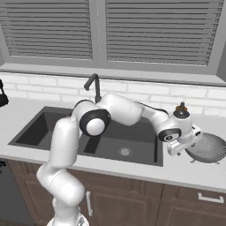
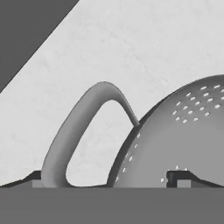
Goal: Put the colander in the sink, put the mango, tangerine in the colander, and turn on the sink faucet and pour water over the colander.
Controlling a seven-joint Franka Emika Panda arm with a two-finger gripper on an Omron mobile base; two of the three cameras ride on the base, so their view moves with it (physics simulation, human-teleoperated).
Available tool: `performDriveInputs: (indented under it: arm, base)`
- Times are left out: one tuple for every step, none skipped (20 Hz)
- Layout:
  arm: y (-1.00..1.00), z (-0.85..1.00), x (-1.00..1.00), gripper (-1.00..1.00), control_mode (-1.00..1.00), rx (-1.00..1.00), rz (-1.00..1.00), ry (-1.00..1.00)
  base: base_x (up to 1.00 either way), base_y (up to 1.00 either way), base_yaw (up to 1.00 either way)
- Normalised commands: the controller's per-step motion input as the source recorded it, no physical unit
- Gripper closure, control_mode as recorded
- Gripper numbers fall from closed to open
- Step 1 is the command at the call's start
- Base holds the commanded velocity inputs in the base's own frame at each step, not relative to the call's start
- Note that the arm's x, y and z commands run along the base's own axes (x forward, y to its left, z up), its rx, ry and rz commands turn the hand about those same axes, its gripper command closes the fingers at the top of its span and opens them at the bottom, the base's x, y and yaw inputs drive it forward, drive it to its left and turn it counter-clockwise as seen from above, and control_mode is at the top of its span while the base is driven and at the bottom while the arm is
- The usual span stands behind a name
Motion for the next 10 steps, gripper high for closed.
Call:
performDriveInputs:
  arm:
    - [0.00,-0.03,0.17,-1.00,-1.00,-0.10,0.00,0.00]
    - [0.00,-0.01,0.16,-1.00,-1.00,-0.10,0.00,0.00]
    - [0.00,-0.02,0.07,-1.00,-1.00,-0.09,0.00,0.00]
    - [-0.01,-0.04,0.06,-1.00,-1.00,-0.09,-0.01,0.00]
    - [-0.04,-0.04,0.02,-1.00,-1.00,-0.08,-0.01,0.00]
    - [-0.04,-0.05,0.00,-1.00,-1.00,-0.06,-0.01,0.00]
    - [-0.06,-0.03,0.00,-1.00,-1.00,-0.03,-0.01,0.00]
    - [-0.04,-0.01,0.00,-1.00,-1.00,-0.01,0.00,0.00]
    - [-0.03,-0.02,0.00,1.00,-1.00,-0.01,-0.01,0.00]
    - [-0.06,-0.02,0.00,1.00,-1.00,0.00,-0.02,0.04]
  base:
    - [0.00,0.00,0.00]
    - [0.00,0.00,0.00]
    - [0.00,0.00,0.00]
    - [0.00,0.00,0.00]
    - [0.00,0.00,0.00]
    - [0.00,0.00,0.00]
    - [0.00,0.00,0.00]
    - [0.00,0.00,0.00]
    - [0.00,0.00,0.00]
    - [0.00,0.00,0.00]
